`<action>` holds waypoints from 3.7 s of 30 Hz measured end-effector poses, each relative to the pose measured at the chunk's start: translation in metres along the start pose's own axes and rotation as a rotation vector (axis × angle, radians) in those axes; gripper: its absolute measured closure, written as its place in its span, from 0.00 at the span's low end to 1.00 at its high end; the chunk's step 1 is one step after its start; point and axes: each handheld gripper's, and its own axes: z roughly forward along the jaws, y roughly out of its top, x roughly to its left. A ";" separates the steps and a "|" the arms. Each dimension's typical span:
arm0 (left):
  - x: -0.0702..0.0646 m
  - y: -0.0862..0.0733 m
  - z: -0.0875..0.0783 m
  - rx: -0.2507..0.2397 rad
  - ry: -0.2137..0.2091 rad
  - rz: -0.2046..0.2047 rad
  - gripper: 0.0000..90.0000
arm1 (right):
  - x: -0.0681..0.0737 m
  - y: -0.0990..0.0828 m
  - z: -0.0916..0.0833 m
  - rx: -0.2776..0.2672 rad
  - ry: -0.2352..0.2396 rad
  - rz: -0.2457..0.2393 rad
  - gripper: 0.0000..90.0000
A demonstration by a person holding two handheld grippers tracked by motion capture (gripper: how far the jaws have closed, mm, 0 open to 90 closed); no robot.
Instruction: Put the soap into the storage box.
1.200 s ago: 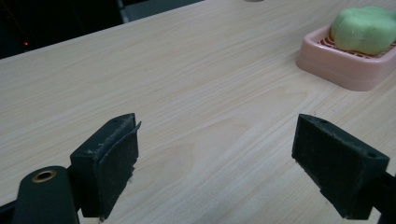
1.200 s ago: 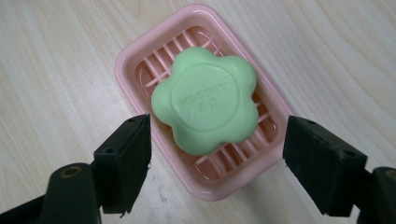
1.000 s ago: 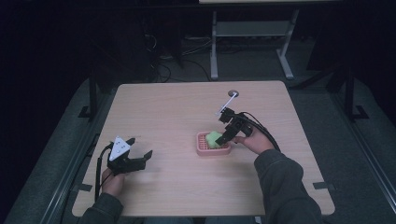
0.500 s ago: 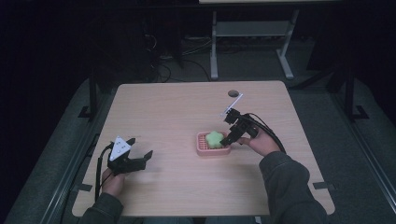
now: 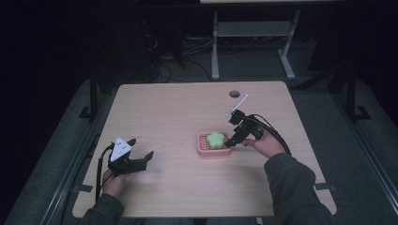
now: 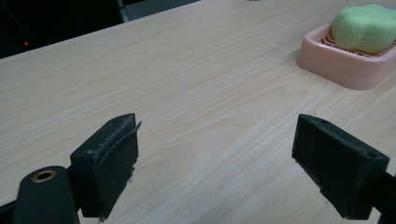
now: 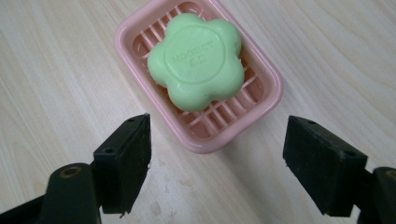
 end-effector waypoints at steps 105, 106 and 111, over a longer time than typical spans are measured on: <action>-0.003 -0.002 0.004 0.033 -0.011 0.012 0.16 | -0.010 -0.157 -0.028 -0.088 -0.035 0.199 0.26; -0.003 -0.002 0.005 0.033 -0.011 0.012 0.16 | -0.009 -0.159 -0.029 -0.089 -0.037 0.203 0.26; -0.003 -0.002 0.005 0.032 -0.011 0.007 0.16 | -0.008 -0.166 -0.030 -0.105 -0.043 0.218 0.26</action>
